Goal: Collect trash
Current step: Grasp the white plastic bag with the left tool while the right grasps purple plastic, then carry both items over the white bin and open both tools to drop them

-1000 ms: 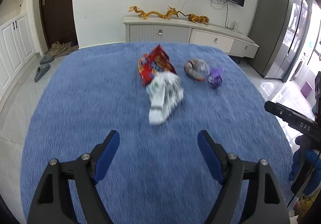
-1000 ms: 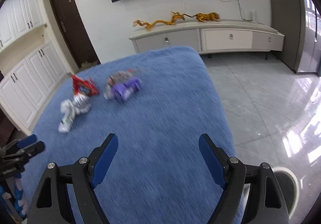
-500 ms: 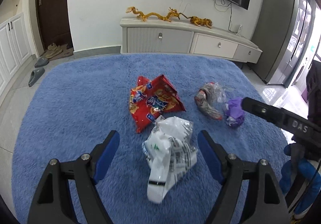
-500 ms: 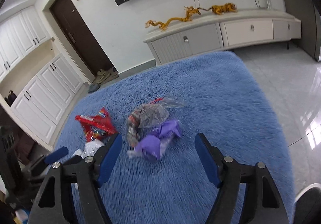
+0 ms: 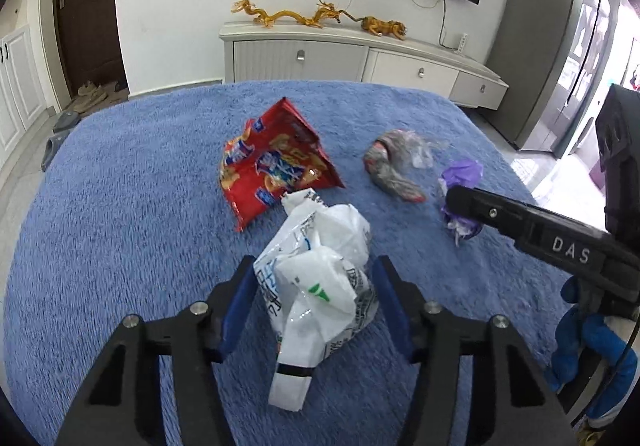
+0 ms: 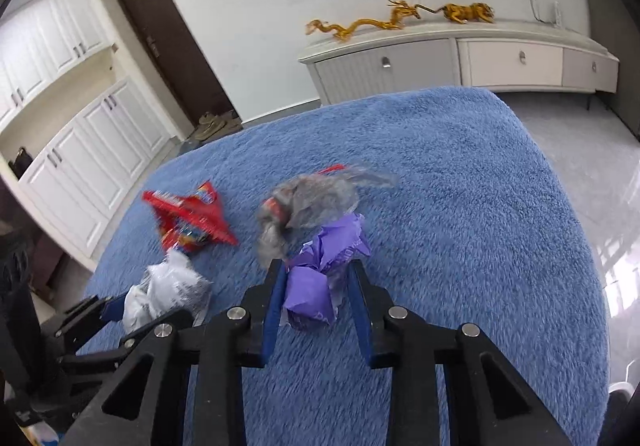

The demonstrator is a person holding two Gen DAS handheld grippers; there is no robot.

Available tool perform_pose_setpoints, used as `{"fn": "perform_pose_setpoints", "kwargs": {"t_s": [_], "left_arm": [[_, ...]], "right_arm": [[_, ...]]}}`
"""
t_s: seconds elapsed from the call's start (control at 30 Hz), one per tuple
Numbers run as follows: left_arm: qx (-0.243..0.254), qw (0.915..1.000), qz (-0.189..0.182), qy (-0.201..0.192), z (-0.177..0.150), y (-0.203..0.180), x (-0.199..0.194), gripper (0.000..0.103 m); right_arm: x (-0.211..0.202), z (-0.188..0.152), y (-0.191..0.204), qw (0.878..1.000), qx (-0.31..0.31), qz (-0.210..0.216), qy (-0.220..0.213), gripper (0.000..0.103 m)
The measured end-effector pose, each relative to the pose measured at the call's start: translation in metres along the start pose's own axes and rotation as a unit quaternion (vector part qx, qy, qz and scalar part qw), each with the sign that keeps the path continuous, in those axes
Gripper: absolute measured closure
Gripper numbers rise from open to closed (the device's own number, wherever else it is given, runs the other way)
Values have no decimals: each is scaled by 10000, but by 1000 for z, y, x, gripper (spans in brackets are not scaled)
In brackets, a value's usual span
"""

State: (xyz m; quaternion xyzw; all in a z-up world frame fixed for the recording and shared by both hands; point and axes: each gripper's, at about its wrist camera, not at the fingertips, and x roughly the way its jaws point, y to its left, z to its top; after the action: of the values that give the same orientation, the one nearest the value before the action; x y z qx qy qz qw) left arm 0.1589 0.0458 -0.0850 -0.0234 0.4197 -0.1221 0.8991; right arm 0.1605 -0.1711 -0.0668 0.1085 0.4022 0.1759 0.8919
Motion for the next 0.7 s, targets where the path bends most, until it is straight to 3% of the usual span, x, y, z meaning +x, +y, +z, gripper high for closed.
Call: {"fn": "perform_pose_setpoints", "kwargs": {"t_s": [0.27,0.7], "left_arm": [[-55,9998,19,-175,-28,-9,-51,50],[179,9942,351,-1005,-62,-38,-153,50]], "right_arm": [[-49,-25,9,9997,-49,87,-211,75],[-148,-75,13,9983,49,65,-582,75]]}}
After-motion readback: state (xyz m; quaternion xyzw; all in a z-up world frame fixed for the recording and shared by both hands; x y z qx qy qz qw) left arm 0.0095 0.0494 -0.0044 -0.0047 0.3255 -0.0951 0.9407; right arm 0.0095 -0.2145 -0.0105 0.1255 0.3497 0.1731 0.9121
